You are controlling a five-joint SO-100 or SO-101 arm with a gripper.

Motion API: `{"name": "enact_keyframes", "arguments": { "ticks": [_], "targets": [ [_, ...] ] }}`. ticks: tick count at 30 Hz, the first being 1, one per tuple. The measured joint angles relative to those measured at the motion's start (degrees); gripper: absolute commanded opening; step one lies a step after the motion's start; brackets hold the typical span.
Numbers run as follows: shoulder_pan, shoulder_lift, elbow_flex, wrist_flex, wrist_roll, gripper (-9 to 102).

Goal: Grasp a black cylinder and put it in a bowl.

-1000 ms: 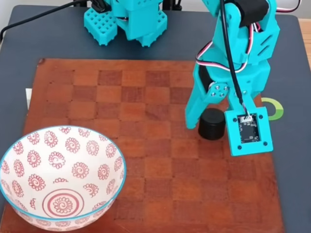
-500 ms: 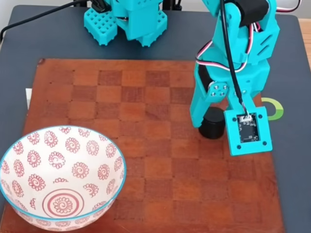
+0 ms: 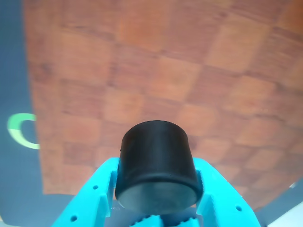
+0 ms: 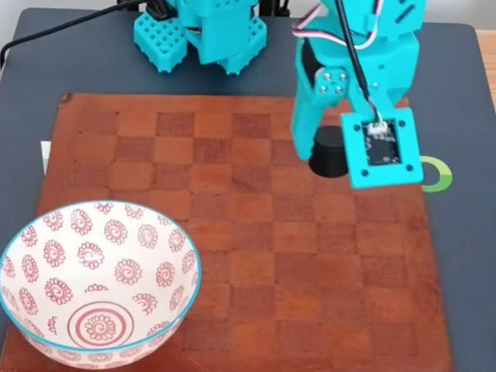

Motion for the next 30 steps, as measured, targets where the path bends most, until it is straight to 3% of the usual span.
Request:
{"name": "enact_keyframes", "arguments": {
  "ticks": [15,30],
  "targets": [
    [18.11,0.00,-11.43,-0.79,-22.41,14],
    [30.23,-4.04,-12.66,-17.14,-36.83,14]
  ]
}}
